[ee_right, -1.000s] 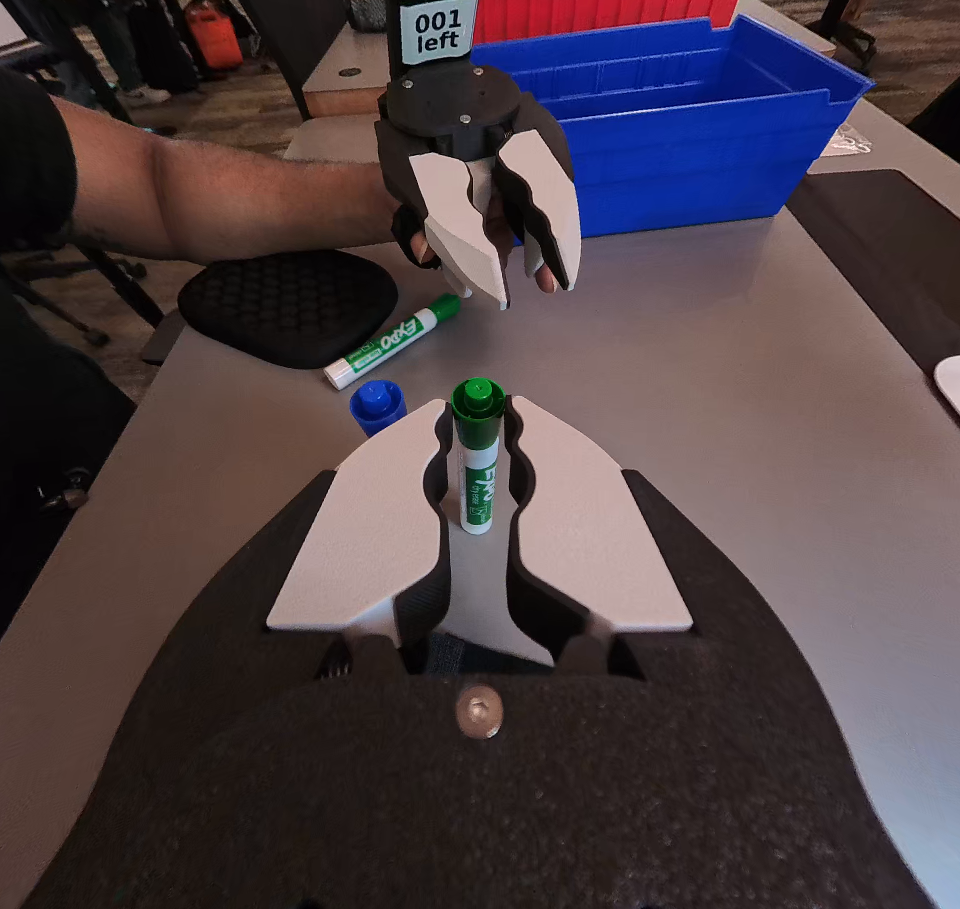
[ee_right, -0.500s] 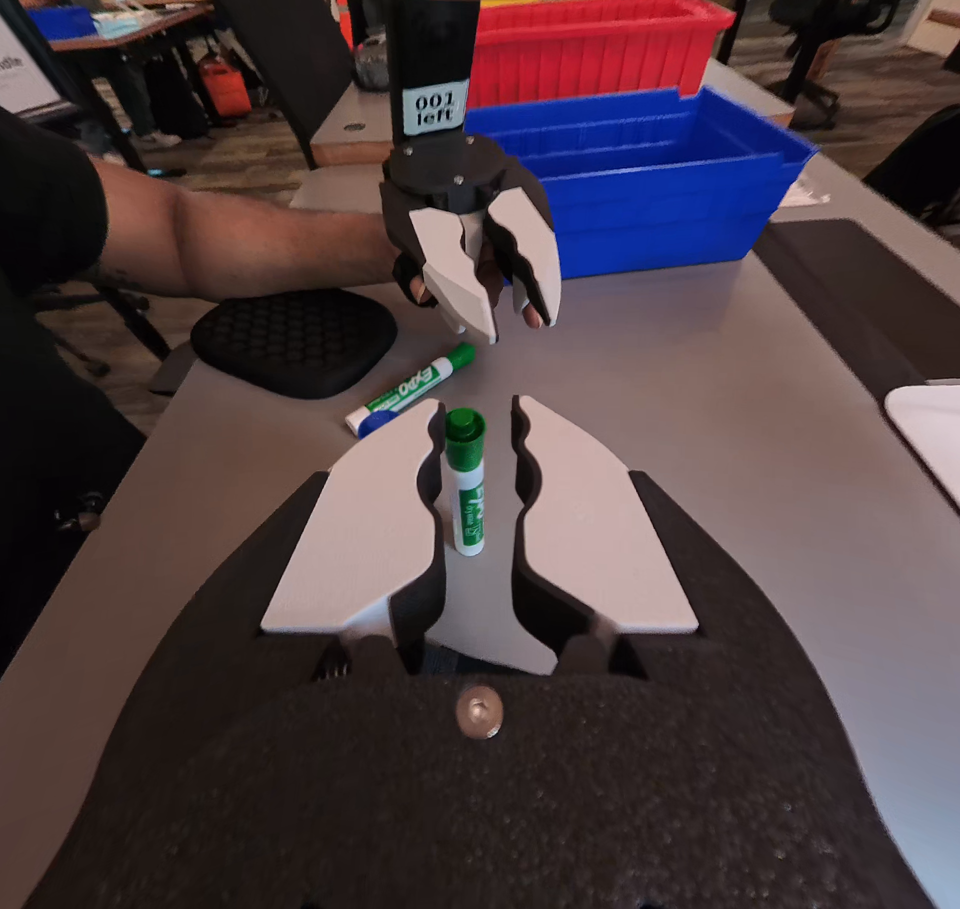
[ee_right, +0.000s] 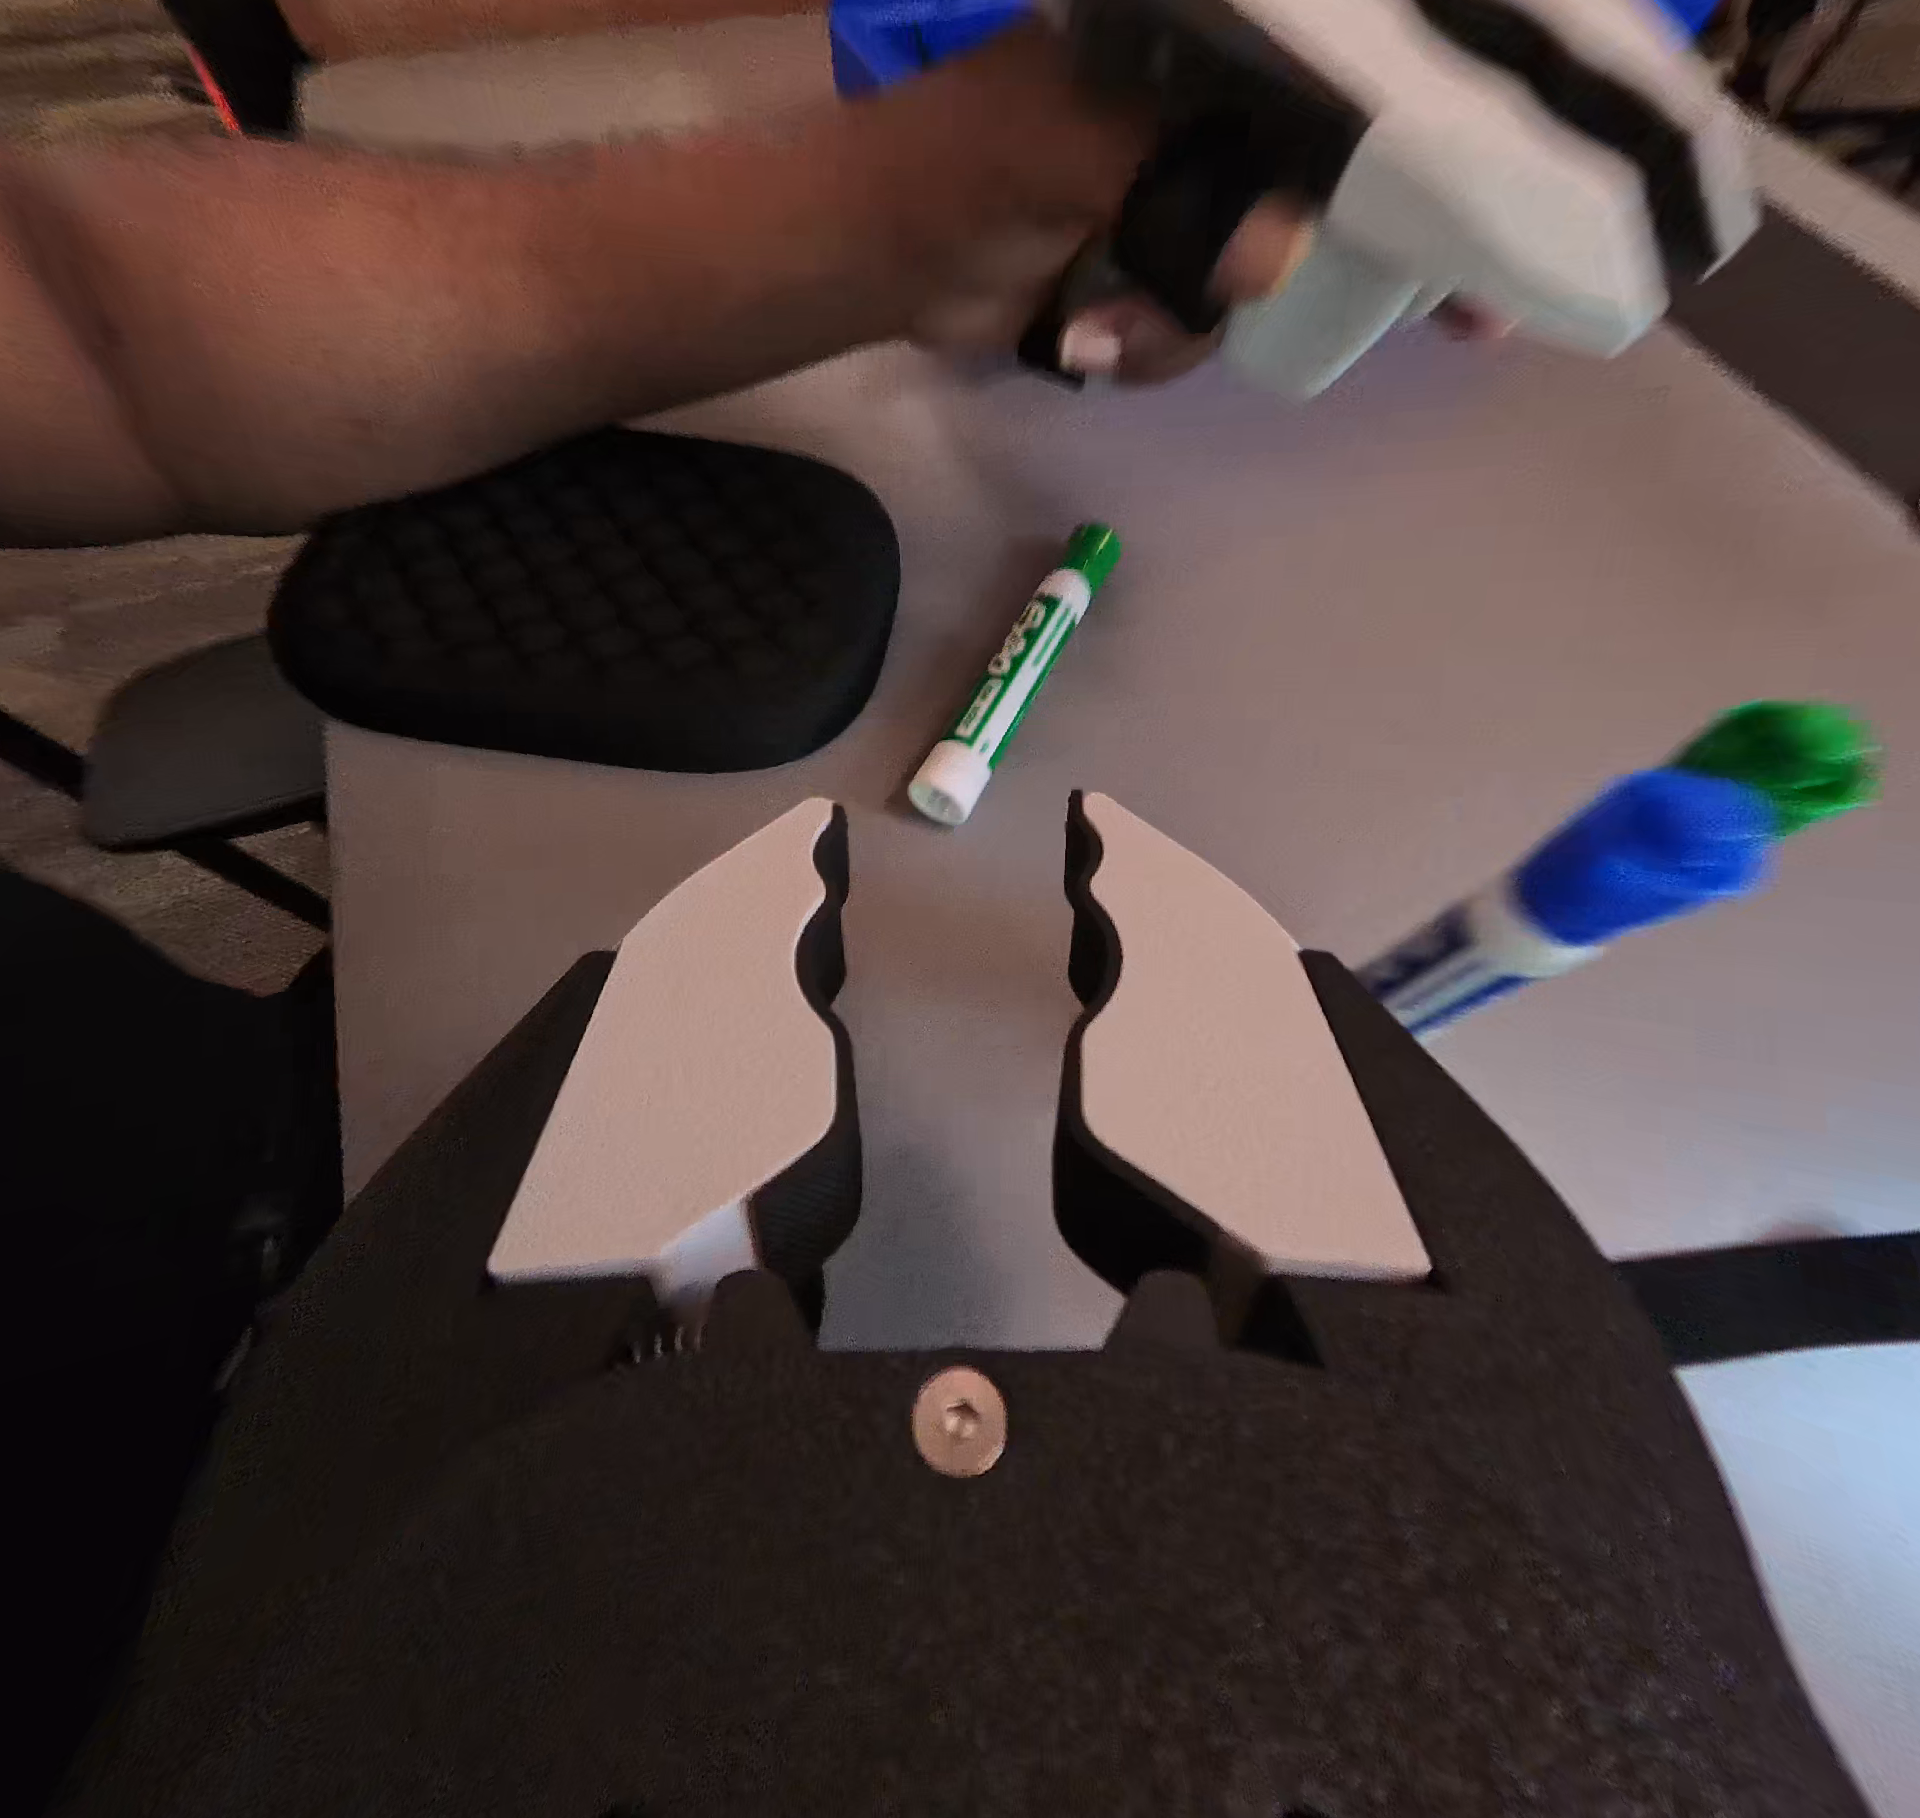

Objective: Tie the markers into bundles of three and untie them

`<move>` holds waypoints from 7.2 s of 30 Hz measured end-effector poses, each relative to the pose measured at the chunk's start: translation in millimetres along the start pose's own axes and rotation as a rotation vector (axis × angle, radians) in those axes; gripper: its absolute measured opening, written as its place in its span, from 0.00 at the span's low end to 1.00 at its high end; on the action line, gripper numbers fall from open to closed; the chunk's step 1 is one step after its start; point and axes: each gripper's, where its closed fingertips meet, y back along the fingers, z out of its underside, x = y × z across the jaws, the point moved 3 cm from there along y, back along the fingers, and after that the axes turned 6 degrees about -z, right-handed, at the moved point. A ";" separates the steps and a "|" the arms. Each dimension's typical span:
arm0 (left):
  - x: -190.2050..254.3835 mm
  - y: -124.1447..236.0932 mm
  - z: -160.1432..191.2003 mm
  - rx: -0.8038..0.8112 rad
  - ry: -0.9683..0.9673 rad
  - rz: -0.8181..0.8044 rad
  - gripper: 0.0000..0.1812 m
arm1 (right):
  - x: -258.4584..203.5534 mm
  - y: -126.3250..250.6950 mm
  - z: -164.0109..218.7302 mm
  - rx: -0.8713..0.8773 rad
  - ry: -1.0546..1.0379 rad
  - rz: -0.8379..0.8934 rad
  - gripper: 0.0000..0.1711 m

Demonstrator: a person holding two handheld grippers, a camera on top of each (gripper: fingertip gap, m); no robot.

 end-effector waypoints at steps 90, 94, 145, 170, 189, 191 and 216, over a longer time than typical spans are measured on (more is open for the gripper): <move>29.5 -17.0 23.0 -0.058 0.001 0.141 0.03 | 130.1 122.8 -21.3 0.449 0.096 0.092 0.10; 30.2 -18.5 25.8 -0.065 0.007 0.150 0.03 | 171.2 113.1 -29.5 0.448 0.088 0.117 0.10; 18.4 -24.2 23.5 -0.032 -0.011 0.008 0.04 | 253.5 77.5 16.3 0.426 -0.046 0.362 0.13; 20.5 -20.2 12.5 0.021 -0.010 0.014 0.17 | 216.9 146.5 -36.8 0.510 0.147 0.509 0.21; 45.3 -20.5 2.9 0.062 -0.031 0.134 0.30 | 161.7 126.0 -24.5 0.460 0.151 0.259 0.15; 49.2 -21.9 5.2 0.051 -0.041 0.155 0.31 | 163.0 120.0 -19.8 0.434 0.154 0.256 0.15; 98.4 -88.5 58.1 -0.255 -0.129 0.254 0.45 | 162.7 105.9 -10.3 0.374 0.123 0.199 0.11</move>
